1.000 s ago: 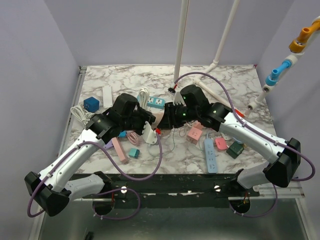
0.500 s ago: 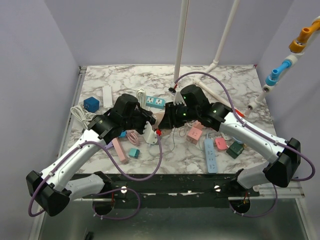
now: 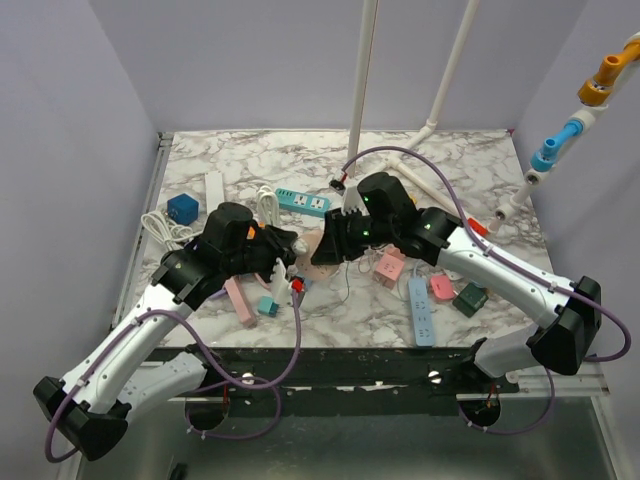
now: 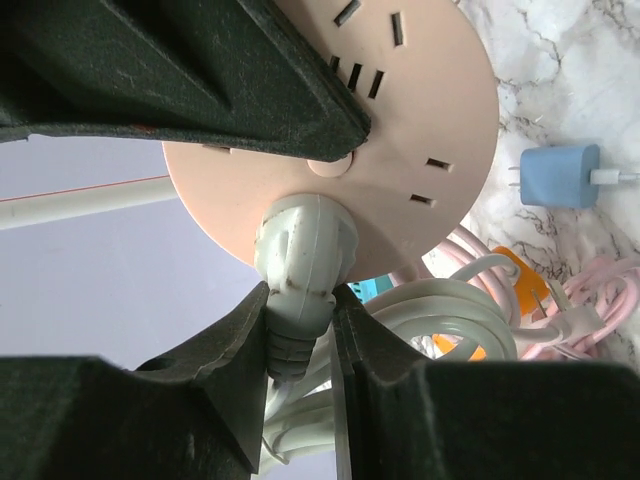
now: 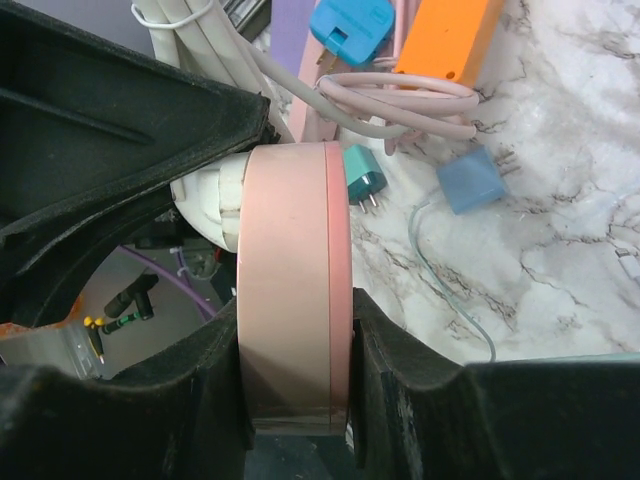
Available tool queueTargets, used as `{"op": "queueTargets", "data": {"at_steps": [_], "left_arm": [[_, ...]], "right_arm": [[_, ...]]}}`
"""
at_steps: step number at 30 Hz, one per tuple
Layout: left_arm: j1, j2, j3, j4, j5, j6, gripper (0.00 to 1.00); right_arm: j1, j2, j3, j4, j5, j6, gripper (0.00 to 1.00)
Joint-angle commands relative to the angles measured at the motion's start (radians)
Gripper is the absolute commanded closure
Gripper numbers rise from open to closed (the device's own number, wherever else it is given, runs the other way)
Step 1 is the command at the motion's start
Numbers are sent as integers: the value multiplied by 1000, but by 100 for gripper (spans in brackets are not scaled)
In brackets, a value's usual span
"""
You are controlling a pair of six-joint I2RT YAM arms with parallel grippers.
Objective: Pull the plug off the socket
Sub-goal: Remove the socket from the socket, then place the socket at the center of the board.
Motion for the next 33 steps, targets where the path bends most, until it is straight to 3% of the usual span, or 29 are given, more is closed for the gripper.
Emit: {"op": "queueTargets", "data": {"at_steps": [1, 11, 22, 26, 30, 33], "left_arm": [[11, -81, 2, -42, 110, 28, 100], [-24, -113, -18, -52, 147, 23, 100], [-30, -121, -20, -19, 146, -50, 100], [-28, -123, -20, 10, 104, -123, 100], [16, -105, 15, 37, 34, -222, 100], [108, -106, 24, 68, 23, -246, 100]], "right_arm": [[-23, 18, -17, 3, 73, -37, 99], [-22, 99, 49, -50, 161, -51, 99], [-23, 93, -14, -3, 219, -47, 99], [-31, 91, -36, -8, 312, -52, 99], [-90, 77, -108, 14, 329, -31, 99], [-138, 41, -186, 45, 296, -22, 99]]}}
